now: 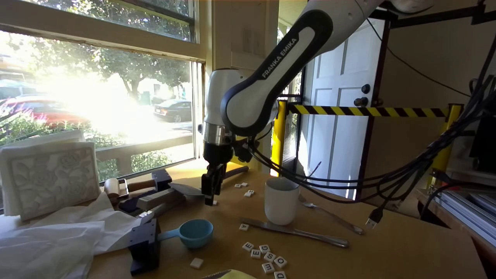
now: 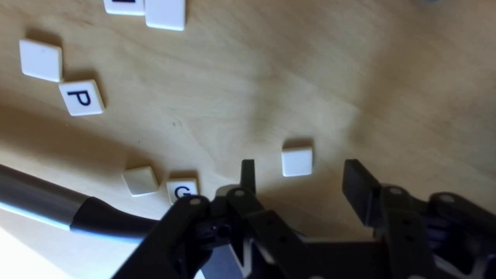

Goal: Put the blocks inside the blue cup

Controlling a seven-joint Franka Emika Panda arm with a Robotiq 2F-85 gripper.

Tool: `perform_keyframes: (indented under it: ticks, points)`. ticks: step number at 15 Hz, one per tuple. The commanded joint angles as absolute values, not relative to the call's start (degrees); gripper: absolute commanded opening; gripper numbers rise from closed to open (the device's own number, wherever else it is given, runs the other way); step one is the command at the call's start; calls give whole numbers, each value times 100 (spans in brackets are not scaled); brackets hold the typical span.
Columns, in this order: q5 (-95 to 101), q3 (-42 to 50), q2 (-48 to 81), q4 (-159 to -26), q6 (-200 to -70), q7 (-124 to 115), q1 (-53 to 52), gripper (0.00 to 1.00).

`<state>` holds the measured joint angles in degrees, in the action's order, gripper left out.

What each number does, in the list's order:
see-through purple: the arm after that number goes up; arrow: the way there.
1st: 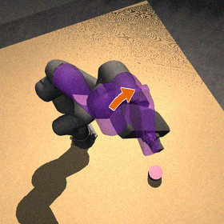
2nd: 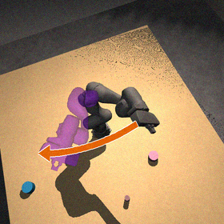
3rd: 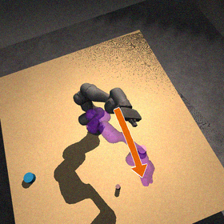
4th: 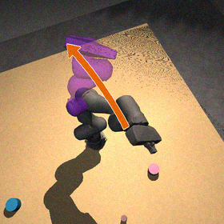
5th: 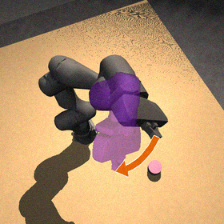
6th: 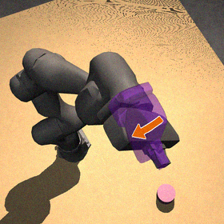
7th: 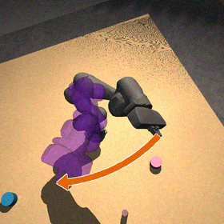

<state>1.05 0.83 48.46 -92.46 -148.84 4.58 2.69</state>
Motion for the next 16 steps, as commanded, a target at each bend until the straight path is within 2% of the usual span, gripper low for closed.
perform_keyframes:
  ticks: [1,5,8,13,14,15,16]
  points:
    - [147,-14,5089,-8907,-14864,706,363,64]
    - [149,-32,5205,-8772,-14822,876,405,65]
    - [154,-44,5251,-8722,-14754,975,421,38]
    - [96,-127,5037,-8950,-14518,1037,453,2]
    - [67,-157,4946,-9046,-14456,1034,468,1]
    - [34,-216,4822,-9184,-14421,1069,495,5]
    - [45,-211,4733,-9273,-14394,1034,472,5]
